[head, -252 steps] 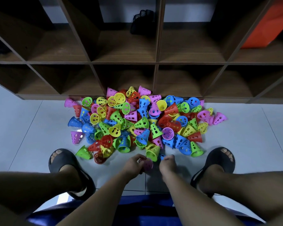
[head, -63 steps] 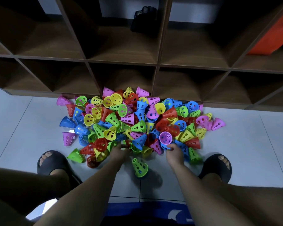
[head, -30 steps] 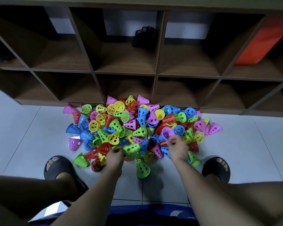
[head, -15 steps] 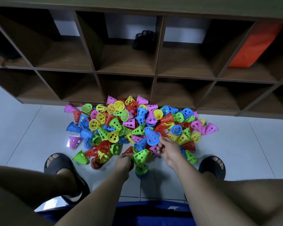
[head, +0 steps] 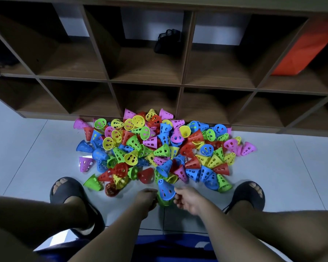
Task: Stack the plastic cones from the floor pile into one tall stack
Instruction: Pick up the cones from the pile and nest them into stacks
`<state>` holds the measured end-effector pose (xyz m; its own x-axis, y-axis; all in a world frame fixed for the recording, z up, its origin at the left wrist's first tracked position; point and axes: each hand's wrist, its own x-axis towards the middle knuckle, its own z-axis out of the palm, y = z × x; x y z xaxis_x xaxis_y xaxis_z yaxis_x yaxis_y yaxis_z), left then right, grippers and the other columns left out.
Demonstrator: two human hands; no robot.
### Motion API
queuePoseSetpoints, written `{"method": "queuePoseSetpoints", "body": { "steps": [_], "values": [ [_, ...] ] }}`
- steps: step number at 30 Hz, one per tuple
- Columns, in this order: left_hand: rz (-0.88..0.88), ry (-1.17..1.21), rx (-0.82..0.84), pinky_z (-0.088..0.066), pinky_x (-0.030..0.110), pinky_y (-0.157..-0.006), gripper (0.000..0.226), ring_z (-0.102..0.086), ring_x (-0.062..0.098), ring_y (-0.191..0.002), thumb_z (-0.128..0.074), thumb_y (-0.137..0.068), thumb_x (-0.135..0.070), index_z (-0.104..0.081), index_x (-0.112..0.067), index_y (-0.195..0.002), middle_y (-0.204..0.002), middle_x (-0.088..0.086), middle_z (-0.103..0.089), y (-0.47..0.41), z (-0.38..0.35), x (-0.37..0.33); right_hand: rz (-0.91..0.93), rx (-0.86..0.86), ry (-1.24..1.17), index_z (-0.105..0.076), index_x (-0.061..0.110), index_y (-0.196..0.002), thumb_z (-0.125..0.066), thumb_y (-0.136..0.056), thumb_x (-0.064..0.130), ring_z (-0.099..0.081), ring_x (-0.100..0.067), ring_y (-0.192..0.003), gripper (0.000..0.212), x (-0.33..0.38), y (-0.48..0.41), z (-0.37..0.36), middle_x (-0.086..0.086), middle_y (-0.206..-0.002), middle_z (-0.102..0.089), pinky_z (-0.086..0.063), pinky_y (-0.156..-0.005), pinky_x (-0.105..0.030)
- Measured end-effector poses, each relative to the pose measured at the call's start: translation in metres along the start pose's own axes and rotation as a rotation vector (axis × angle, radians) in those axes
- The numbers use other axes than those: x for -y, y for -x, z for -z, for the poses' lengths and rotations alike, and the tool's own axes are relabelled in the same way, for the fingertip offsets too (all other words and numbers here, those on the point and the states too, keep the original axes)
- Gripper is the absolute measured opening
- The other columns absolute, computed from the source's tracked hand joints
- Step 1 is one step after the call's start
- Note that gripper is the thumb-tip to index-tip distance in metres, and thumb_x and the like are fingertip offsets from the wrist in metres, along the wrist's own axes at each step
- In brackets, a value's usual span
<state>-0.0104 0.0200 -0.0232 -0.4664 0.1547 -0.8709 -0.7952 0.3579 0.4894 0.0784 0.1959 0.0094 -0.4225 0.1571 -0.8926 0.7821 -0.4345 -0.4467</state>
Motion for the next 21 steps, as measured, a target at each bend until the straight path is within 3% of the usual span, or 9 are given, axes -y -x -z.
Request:
{"method": "queuePoseSetpoints", "body": {
  "steps": [3,10,15,21],
  "values": [
    [-0.012,-0.111,0.008,-0.052,0.033,-0.072,0.018,-0.067,0.026,-0.092,-0.061,-0.097,-0.003,-0.072,-0.009,-0.11,-0.109,0.018,-0.074,-0.004,0.003,0.003,0.019,-0.035,0.13,-0.063,0.008,-0.119,-0.053,-0.107,0.017,-0.064,-0.015,-0.065,0.018,-0.008,-0.009,-0.001,-0.004,-0.077,-0.065,-0.048,-0.057,-0.026],
    [-0.064,-0.102,-0.037,-0.05,0.035,-0.076,0.016,-0.061,0.025,-0.093,-0.059,-0.101,-0.01,-0.069,-0.012,-0.113,-0.105,0.013,-0.068,-0.024,0.01,-0.012,0.071,-0.216,0.192,-0.064,0.012,-0.109,-0.05,-0.104,0.013,-0.063,-0.018,-0.072,0.015,0.004,-0.019,-0.006,-0.01,-0.091,-0.072,-0.048,-0.057,-0.027],
    [-0.115,-0.047,-0.152,-0.047,0.036,-0.075,0.018,-0.057,0.024,-0.09,-0.057,-0.1,-0.006,-0.066,-0.011,-0.115,-0.108,0.015,-0.067,-0.039,0.017,-0.034,0.186,-0.203,-0.017,-0.062,0.017,-0.114,-0.055,-0.103,0.009,-0.072,-0.02,-0.079,0.016,0.031,-0.029,-0.024,-0.011,-0.105,-0.074,-0.051,-0.057,-0.026],
    [-0.094,-0.02,-0.079,-0.042,0.029,-0.067,0.022,-0.055,0.017,-0.088,-0.054,-0.105,-0.006,-0.063,-0.012,-0.124,-0.103,0.008,-0.064,-0.041,0.014,-0.055,0.147,-0.058,-0.247,-0.058,0.029,-0.124,-0.051,-0.105,0.004,-0.077,-0.029,-0.096,0.032,0.051,-0.038,-0.043,-0.012,-0.115,-0.073,-0.056,-0.073,-0.036]
  ]
}}
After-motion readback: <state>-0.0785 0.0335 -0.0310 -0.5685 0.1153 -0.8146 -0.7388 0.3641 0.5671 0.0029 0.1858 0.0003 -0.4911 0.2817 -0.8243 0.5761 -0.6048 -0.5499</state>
